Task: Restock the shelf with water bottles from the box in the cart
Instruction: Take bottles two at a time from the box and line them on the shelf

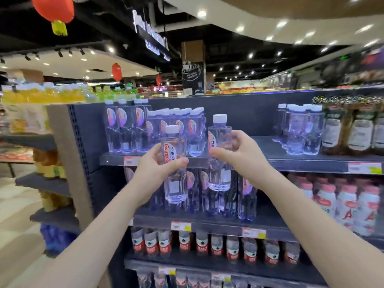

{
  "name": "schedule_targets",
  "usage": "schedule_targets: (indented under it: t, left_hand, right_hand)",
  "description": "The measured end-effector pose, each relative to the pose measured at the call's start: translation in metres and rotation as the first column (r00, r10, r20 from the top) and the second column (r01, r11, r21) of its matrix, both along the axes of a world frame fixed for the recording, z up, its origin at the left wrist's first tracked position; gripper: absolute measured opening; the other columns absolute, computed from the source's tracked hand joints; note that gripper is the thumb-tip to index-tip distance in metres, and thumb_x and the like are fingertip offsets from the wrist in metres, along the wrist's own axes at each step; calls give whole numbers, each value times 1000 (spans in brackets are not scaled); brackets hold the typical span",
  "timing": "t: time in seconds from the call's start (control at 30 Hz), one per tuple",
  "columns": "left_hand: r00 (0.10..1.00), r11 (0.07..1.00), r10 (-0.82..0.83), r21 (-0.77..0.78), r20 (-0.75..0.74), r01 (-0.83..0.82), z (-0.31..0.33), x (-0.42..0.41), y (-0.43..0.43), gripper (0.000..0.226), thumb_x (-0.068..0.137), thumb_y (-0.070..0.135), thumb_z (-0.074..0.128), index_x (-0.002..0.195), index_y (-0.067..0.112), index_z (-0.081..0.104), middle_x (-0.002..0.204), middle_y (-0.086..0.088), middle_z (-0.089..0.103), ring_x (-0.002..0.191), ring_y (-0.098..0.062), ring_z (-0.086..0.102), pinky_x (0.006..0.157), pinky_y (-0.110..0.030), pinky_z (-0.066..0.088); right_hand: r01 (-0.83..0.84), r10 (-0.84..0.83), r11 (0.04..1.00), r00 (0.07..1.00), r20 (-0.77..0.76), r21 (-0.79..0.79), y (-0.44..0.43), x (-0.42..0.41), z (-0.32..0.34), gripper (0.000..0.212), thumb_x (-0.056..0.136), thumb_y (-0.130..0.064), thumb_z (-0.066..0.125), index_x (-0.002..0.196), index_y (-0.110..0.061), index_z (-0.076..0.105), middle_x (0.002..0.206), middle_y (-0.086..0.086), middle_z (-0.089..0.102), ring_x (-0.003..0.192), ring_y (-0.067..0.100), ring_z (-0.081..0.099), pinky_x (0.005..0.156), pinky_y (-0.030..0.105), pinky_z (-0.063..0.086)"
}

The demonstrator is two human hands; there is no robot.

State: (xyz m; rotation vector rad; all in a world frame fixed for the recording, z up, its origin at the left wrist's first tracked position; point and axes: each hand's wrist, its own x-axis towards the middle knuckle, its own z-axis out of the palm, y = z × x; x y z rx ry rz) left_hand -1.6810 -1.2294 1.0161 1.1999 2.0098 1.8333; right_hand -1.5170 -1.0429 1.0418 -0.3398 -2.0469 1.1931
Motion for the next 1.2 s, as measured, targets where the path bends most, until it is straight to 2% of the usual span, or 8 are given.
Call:
schedule_targets:
  t: [0.1,0.23,0.37,0.53,0.67,0.9,1.03,1.2]
  left_hand:
    - [997,997,-76,-9,6,76,-2,-27,29,43,83,30,87,115,34,58,93,24,77,98,5,71,78,-16,56]
    - [991,989,-134,-68,-18,133,-3,-52,65,93,67,58,93,144,31,49,131,6,70,125,-23,65,101,-41,56]
    - [986,987,-159,-45,-48,157,8,-68,91,46,85,27,85,118,42,57,97,29,75,96,6,71,72,-9,55]
    - [984,984,-177,-30,-20,176,17,-100,115,102,63,60,94,148,30,46,141,5,64,129,-16,62,105,-39,54]
    - [979,978,-204,-31,-2,204,17,-124,126,106,60,65,93,150,35,46,149,1,58,136,-22,57,113,-50,46]
    - [963,963,-270,-10,6,270,17,-150,135,111,61,65,93,154,34,40,152,2,55,134,-21,59,111,-47,49]
    - [958,958,-286,-19,-8,286,19,-161,137,112,60,66,93,153,31,42,150,4,57,135,-21,58,112,-48,48]
    - [944,944,-330,-21,-3,330,21,-165,138,102,72,50,92,154,18,40,131,3,71,121,-18,68,98,-35,58]
  right_hand:
    - [45,-45,999,999,-1,1,21,-21,10,69,75,-45,89,130,-21,54,105,-5,77,87,6,74,74,29,58]
    - [50,-50,999,999,-13,6,53,-46,19,50,78,-35,89,116,-28,57,102,-4,76,77,4,73,66,18,49]
    - [80,-81,997,995,-57,-9,91,-81,31,54,76,-37,90,120,-27,59,113,-6,70,93,13,71,71,25,49]
    - [110,-109,994,992,-61,12,144,-128,38,37,78,-33,89,101,-38,60,99,-2,71,70,-4,67,66,21,47]
    - [105,-105,994,994,35,-4,178,-166,31,37,80,-25,89,106,-31,63,95,-3,70,71,1,67,61,20,47]
    - [200,-197,980,975,107,-22,217,-211,3,59,75,-37,88,128,-22,65,108,-2,74,96,15,72,76,31,57]
    - [203,-200,979,972,127,-16,227,-224,4,42,70,-40,87,109,-34,72,106,-2,77,95,17,75,86,43,62]
    - [212,-206,977,970,132,-37,229,-242,9,26,84,-20,84,97,-34,66,103,2,70,77,9,66,55,14,52]
